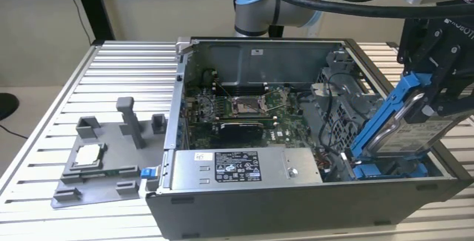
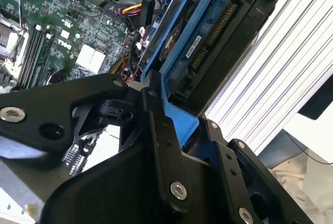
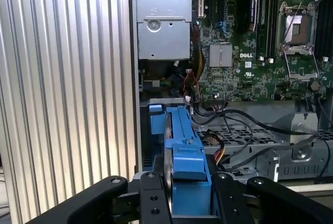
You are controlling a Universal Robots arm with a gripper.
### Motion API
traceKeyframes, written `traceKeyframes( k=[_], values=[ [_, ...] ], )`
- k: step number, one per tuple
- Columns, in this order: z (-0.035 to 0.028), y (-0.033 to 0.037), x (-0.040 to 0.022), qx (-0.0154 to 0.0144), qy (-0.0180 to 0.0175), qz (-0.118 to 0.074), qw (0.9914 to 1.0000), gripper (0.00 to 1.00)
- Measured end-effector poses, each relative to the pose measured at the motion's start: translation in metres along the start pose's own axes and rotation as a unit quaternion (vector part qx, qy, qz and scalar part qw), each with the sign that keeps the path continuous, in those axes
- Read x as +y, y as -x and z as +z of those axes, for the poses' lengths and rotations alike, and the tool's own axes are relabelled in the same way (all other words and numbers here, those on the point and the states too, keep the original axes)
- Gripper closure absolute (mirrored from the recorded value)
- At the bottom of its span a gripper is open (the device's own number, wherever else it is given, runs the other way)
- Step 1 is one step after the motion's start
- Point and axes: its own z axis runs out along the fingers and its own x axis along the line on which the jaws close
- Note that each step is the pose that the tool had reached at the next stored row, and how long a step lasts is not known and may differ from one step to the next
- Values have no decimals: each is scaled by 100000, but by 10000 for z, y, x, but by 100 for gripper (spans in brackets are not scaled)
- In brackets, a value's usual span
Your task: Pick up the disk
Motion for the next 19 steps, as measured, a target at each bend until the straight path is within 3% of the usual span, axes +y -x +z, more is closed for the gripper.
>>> traceKeyframes(
  k=[19],
  values=[
    [35, 3, 4, -95, 40, -418, 99999, 100]
  ],
)
